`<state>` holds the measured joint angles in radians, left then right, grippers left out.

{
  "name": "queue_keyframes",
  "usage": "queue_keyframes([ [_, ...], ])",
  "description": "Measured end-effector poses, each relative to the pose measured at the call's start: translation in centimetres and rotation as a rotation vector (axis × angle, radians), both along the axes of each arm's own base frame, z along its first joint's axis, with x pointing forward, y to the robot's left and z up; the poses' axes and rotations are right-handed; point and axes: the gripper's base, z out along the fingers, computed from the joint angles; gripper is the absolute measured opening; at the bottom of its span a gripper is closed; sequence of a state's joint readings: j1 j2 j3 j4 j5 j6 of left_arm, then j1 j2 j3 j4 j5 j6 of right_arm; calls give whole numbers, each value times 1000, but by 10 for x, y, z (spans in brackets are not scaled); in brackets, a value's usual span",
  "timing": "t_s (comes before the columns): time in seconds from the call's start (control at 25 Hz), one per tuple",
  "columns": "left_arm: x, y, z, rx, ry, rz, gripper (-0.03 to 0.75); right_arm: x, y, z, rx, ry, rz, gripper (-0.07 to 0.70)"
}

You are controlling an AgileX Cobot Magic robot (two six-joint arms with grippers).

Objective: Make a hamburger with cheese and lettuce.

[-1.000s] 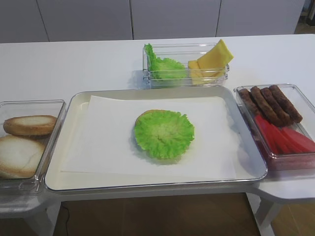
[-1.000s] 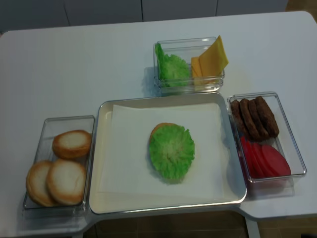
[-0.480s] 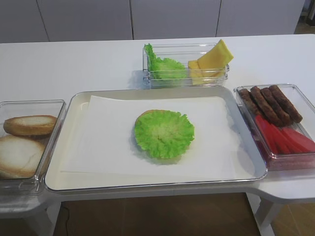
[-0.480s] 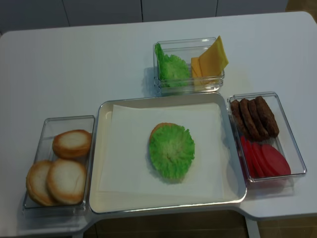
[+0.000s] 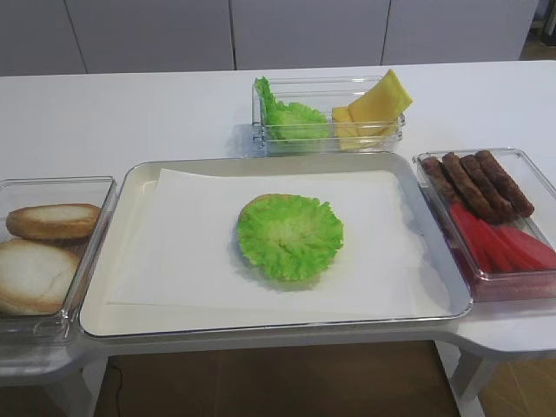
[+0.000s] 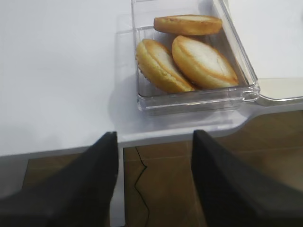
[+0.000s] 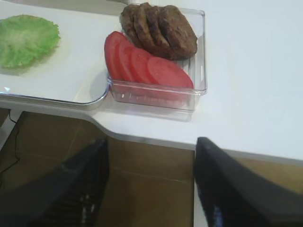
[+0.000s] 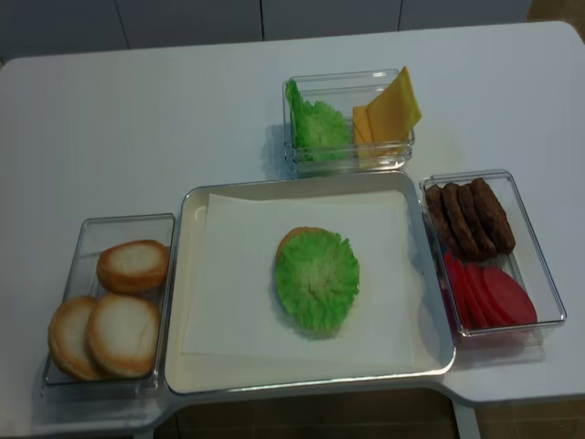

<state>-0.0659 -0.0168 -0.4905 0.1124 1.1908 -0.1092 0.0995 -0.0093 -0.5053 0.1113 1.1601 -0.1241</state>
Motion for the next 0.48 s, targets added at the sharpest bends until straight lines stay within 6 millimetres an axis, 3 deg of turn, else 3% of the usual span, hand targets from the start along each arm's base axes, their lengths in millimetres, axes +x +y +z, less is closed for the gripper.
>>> queue_keyframes([
  [0.48, 0, 0, 0, 0, 0, 0, 372, 3, 0, -4, 1, 1, -2, 445],
])
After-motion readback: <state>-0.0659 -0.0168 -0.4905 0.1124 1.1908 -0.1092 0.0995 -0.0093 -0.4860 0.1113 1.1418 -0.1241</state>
